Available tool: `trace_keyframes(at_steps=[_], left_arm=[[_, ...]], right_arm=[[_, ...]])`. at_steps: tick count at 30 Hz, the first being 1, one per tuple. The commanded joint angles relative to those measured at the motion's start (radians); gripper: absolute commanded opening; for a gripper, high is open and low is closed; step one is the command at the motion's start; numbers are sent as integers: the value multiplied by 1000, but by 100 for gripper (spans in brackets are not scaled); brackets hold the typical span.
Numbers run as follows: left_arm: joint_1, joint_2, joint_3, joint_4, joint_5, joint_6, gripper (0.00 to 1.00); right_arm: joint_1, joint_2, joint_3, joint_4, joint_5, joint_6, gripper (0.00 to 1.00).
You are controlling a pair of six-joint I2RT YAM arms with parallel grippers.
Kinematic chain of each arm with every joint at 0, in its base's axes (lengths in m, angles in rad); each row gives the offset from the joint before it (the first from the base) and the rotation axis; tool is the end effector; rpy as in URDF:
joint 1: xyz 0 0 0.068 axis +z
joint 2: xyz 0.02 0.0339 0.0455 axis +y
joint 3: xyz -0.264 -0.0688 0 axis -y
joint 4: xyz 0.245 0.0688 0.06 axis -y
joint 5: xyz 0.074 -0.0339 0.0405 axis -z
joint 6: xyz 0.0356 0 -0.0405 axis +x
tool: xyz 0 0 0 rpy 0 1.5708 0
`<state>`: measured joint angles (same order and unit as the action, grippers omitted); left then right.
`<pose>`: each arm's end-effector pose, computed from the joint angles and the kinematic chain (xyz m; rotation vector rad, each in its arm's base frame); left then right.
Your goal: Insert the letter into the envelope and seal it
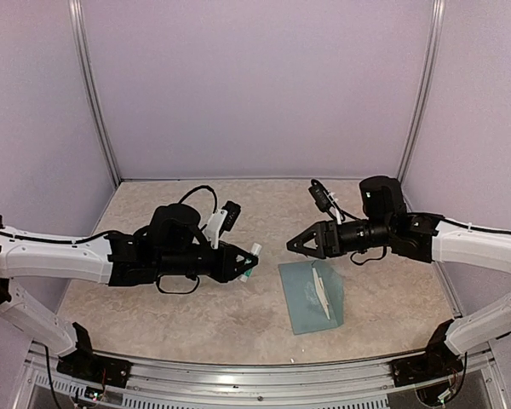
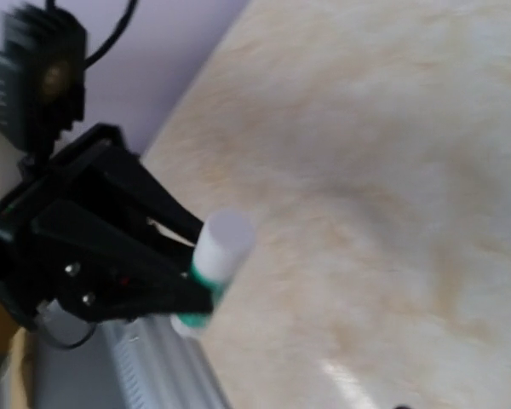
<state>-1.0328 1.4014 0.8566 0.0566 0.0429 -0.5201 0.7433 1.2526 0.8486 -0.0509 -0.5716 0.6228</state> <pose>0.1590 -0.2695 0.2467 0.5891 2.1349 -0.9669 0.1928 0.2034 0.2774 -0.5410 2.1955 1.3830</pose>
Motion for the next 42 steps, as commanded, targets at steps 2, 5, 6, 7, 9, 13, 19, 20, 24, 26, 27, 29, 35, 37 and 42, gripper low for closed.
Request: trace_keyframes(at_steps=[2, 5, 6, 7, 9, 13, 19, 20, 24, 26, 27, 29, 35, 37, 42], left_arm=[[-9, -35, -33, 182, 208, 84, 17], [-16, -34, -37, 199, 236, 86, 17], [-18, -31, -39, 203, 243, 85, 17], [-19, -29, -41, 209, 253, 85, 17], [-24, -20, -40, 217, 268, 83, 17], [-30, -8, -37, 230, 283, 83, 17], [-30, 5, -31, 232, 300, 86, 17], [-31, 7, -29, 231, 301, 86, 17], [-32, 12, -30, 230, 294, 85, 16], [-32, 11, -32, 233, 293, 83, 16], [-31, 11, -34, 234, 292, 82, 16], [-32, 13, -37, 238, 294, 80, 16], [-31, 11, -46, 233, 293, 81, 16], [-32, 9, -53, 230, 293, 80, 16], [-31, 7, -61, 203, 296, 82, 15]], right_arm=[[52, 49, 38, 110, -103, 16, 63], [66, 69, 42, 137, -120, 26, 65], [69, 73, 40, 150, -128, 34, 66], [70, 77, 39, 165, -137, 41, 66], [73, 85, 37, 190, -152, 54, 64], [80, 106, 42, 215, -170, 67, 58], [90, 131, 40, 261, -213, 90, 43], [92, 135, 41, 268, -223, 92, 40], [98, 147, 44, 289, -263, 102, 27], [98, 151, 46, 290, -275, 103, 22], [99, 155, 46, 289, -283, 103, 20], [100, 160, 44, 285, -293, 102, 17], [96, 148, 48, 247, -246, 92, 5], [88, 135, 54, 232, -219, 88, 4], [64, 103, 71, 163, -151, 55, 2]])
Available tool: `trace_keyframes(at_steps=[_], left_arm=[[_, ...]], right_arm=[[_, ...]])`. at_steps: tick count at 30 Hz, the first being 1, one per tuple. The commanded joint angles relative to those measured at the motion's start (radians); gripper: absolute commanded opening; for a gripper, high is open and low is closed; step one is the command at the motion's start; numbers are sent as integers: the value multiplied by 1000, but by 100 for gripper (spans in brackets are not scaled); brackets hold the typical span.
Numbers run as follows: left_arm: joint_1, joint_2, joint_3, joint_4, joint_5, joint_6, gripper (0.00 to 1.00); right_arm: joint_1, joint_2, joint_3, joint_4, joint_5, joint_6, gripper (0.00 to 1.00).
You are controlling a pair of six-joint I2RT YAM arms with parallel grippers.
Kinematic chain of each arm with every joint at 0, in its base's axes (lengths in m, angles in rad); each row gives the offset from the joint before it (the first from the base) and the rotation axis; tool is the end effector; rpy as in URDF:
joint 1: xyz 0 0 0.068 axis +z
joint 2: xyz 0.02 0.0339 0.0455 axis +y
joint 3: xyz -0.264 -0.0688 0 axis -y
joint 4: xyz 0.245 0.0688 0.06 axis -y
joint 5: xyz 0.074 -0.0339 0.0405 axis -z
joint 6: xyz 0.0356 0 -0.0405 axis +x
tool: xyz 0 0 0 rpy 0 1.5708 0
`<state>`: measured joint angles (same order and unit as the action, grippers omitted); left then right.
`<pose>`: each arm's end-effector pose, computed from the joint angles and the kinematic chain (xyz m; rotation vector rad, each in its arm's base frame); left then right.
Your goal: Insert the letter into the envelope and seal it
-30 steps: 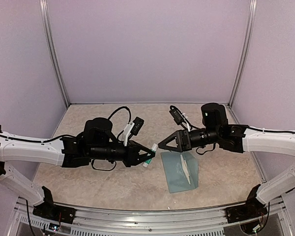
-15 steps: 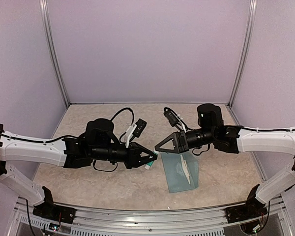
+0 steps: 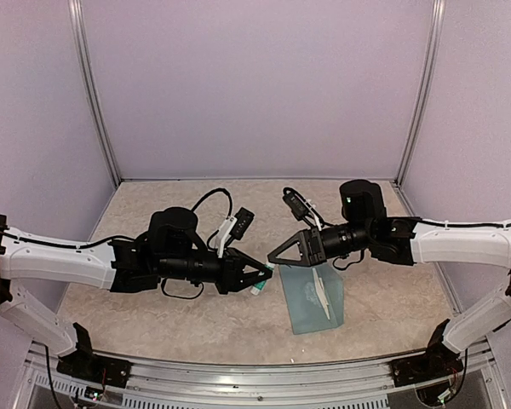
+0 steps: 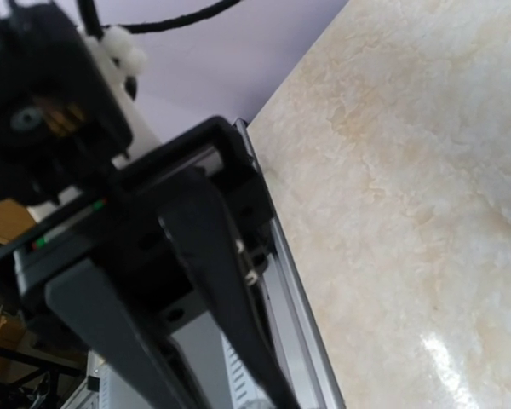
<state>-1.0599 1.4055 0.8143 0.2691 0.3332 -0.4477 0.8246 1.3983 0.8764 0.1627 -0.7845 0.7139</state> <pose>0.1441 -0.2809 0.2531 0.8731 1.9207 -1.2896 0.1919 0.2446 0.2686 -0.7412 2.1332 1.6912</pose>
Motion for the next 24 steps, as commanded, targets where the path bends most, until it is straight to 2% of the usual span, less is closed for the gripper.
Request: trace_keyframes(at_steps=[1, 8, 12, 16, 20, 24], left_arm=[[-4, 3, -19, -14, 8, 11, 15], [-5, 3, -20, -48, 17, 18, 15], [7, -19, -30, -63, -49, 3, 13], [99, -36, -13, -122, -150, -67, 16], [214, -50, -22, -117, -172, -132, 16], [253, -70, -13, -110, -198, -152, 17]], right_arm=[[-22, -48, 43, -54, 70, -37, 2], [-63, -99, 17, -43, 119, -25, 2], [-63, -121, -2, -75, 190, -90, 4], [-13, -99, -12, -156, 335, -224, 4], [71, -31, -25, -202, 499, -323, 4], [134, 80, -20, -179, 607, -367, 4]])
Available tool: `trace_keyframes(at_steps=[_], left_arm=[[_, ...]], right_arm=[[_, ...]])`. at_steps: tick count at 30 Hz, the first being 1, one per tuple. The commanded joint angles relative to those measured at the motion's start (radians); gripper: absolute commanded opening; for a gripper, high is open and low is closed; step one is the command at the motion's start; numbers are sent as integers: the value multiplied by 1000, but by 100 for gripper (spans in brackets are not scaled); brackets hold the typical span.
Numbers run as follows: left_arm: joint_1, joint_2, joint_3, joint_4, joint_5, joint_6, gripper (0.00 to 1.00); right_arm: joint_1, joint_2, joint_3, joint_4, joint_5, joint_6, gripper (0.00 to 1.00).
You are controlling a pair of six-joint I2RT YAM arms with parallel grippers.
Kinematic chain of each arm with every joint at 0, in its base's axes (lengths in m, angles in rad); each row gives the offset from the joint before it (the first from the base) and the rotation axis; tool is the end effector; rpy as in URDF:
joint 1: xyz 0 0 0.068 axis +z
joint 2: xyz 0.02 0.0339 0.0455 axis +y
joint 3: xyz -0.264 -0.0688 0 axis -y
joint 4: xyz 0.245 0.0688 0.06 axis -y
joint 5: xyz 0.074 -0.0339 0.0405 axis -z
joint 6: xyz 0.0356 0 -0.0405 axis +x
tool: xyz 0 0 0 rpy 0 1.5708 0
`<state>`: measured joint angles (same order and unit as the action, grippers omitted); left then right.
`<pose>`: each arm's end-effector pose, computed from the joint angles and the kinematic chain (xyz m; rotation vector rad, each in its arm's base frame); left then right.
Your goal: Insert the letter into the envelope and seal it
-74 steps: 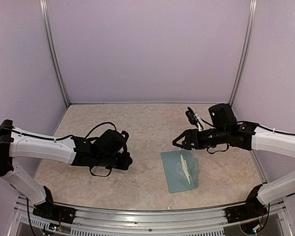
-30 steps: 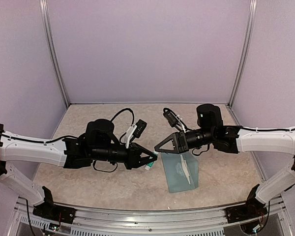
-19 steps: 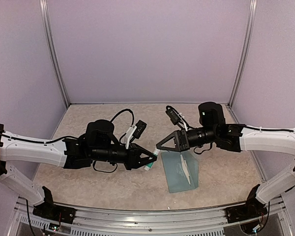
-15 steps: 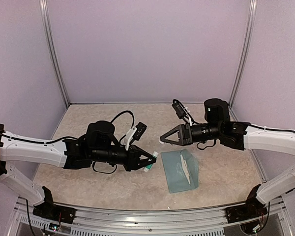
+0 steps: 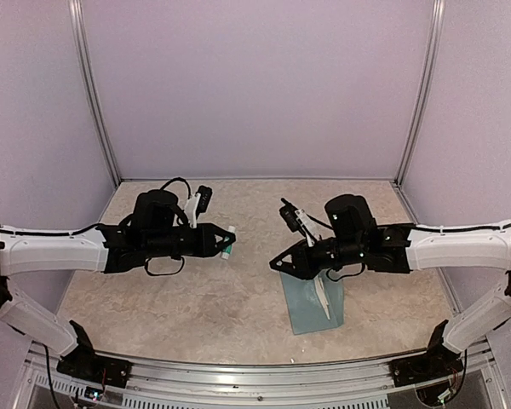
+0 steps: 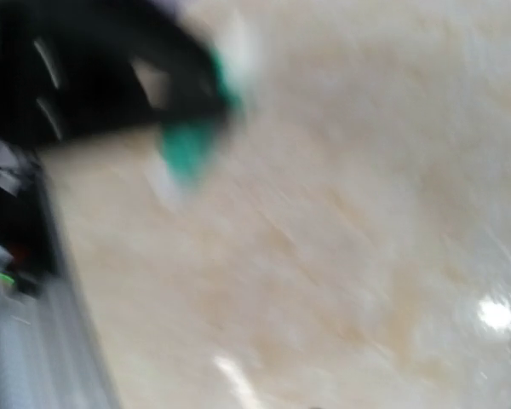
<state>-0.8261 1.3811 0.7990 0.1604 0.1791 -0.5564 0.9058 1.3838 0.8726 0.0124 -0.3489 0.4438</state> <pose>0.2036 -0.2303 0.2436 0.4121 2.1097 -1.0341 0.1807 0.2501 0.2540 -0.7438 2.1345 1.1437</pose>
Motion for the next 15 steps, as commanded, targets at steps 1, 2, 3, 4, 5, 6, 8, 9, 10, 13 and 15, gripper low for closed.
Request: trace_keyframes(at_steps=[1, 2, 3, 4, 5, 6, 8, 9, 10, 13, 15], left_arm=[[24, -51, 3, 1, -44, -43, 17], [27, -56, 3, 2, -47, -43, 17], [29, -63, 3, 1, -53, -45, 17], [32, -70, 1, -1, -59, -46, 17], [34, -74, -2, 0, -64, -48, 17], [35, -83, -5, 2, -69, -49, 17], [37, -93, -11, 5, -73, -54, 18], [36, -97, -17, 7, -72, -56, 17], [37, -103, -20, 10, -69, -58, 17], [36, -117, -31, 20, -69, -66, 18], [36, -125, -40, 33, -65, -70, 17]], right_arm=[[63, 119, -14, -18, 188, -104, 3], [72, 144, -8, -14, 204, -112, 3], [80, 170, -3, -2, 221, -121, 3], [89, 195, 2, 21, 234, -131, 3], [98, 224, 8, 35, 246, -139, 3], [104, 252, 16, 45, 260, -145, 3], [119, 303, 35, 57, 298, -153, 3], [123, 322, 41, 67, 316, -155, 3], [128, 341, 43, 81, 327, -161, 4], [137, 384, 51, 111, 341, -165, 5], [139, 409, 58, 117, 341, -167, 6]])
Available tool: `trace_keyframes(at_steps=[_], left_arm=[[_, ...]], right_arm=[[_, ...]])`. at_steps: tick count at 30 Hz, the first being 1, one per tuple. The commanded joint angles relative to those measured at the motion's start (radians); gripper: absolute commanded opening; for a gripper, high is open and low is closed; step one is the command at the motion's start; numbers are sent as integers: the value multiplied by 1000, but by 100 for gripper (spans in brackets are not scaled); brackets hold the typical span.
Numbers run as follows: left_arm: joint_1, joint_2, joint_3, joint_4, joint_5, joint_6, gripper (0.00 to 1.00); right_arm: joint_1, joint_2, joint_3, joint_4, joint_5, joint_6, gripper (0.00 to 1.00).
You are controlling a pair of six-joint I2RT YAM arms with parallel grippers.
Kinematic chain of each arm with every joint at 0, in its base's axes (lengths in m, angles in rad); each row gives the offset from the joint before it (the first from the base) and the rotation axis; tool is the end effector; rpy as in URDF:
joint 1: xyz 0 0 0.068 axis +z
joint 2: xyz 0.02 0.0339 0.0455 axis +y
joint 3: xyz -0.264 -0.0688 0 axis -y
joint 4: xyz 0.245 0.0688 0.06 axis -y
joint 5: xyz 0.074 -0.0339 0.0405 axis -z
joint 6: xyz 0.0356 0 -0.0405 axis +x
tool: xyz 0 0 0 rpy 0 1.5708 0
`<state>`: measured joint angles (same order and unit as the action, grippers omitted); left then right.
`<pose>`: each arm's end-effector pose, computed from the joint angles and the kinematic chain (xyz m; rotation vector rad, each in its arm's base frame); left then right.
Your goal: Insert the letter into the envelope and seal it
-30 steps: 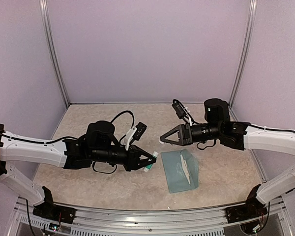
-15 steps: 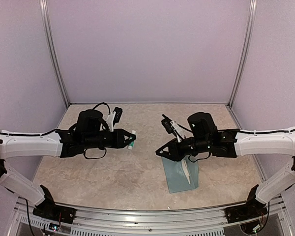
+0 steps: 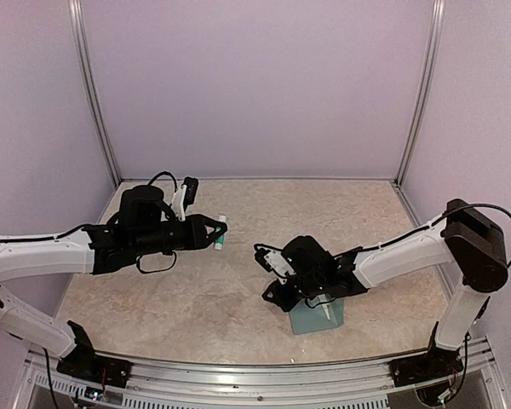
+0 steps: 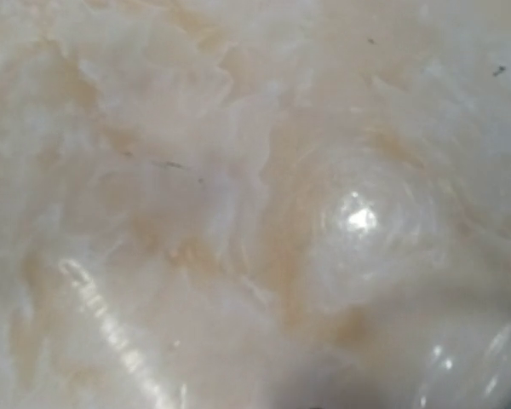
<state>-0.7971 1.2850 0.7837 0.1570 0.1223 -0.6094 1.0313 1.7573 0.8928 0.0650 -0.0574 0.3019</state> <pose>0.2011 -0.2120 0.2648 0.2813 2.0420 -1.0334 0.1780 0.3013 0.1469 -0.9132 2.3107 0.6797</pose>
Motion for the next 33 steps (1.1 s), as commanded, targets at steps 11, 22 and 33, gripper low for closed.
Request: trace_keyframes(at_steps=[11, 22, 33], left_arm=[[5, -50, -52, 110, 30, -26, 18], [-8, -101, -85, 230, 58, -20, 19], [-136, -116, -28, 323, 82, 64, 20]], right_arm=[[15, 45, 25, 68, 74, 5, 41], [5, -110, -17, 68, 66, 18, 72], [-5, -385, -98, 305, -220, 94, 83]])
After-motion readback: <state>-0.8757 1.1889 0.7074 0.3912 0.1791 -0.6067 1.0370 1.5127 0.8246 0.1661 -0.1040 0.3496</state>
